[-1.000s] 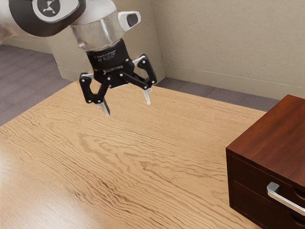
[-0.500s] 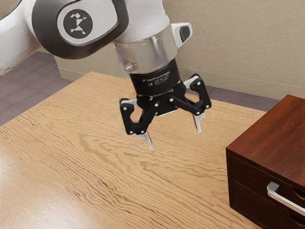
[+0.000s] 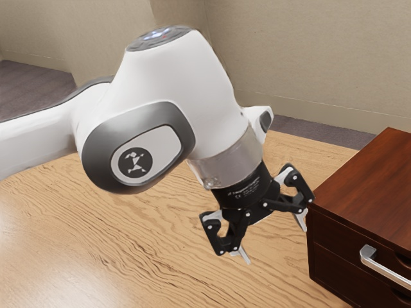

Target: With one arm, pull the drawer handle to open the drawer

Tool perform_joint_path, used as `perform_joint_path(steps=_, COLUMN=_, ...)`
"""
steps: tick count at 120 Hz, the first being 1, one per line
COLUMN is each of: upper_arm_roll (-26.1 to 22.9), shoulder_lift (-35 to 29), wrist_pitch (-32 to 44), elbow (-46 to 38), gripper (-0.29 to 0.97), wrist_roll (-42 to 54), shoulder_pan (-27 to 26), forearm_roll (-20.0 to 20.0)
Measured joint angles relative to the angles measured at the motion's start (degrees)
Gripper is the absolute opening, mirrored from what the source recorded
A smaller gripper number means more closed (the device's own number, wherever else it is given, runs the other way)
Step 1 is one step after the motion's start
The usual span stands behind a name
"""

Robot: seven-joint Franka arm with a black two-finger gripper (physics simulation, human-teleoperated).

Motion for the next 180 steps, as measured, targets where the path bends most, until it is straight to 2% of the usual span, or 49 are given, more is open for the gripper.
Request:
perform_joint_path(steps=34, upper_arm_roll=-0.03, shoulder_lift=-0.63, wrist_pitch=9.74, elbow=-4.0, gripper=0.68, wrist_roll=-2.53, shoulder_pan=-4.47, forearm_roll=0.01)
perform_joint_path(steps=86, upper_arm_roll=-0.5, shoulder_lift=4.47, wrist_pitch=20.08, elbow=-3.8, gripper=0.68, wrist_roll=-4.73, shoulder_pan=-7.56, forearm_roll=0.13)
perform_joint_path(steps=127, upper_arm_roll=-0.44, shoulder_lift=6.52, wrist_pitch=24.24, elbow=-4.19, gripper=0.68, wrist_roll=-5.64, shoulder_pan=-7.74, forearm_roll=-0.19)
perform_joint_path(steps=180, upper_arm_roll=-0.35, shoulder_lift=9.28, wrist_pitch=25.96, elbow=-2.39, gripper=0.68, wrist_roll=-6.25, shoulder_pan=-7.15, forearm_roll=-0.2)
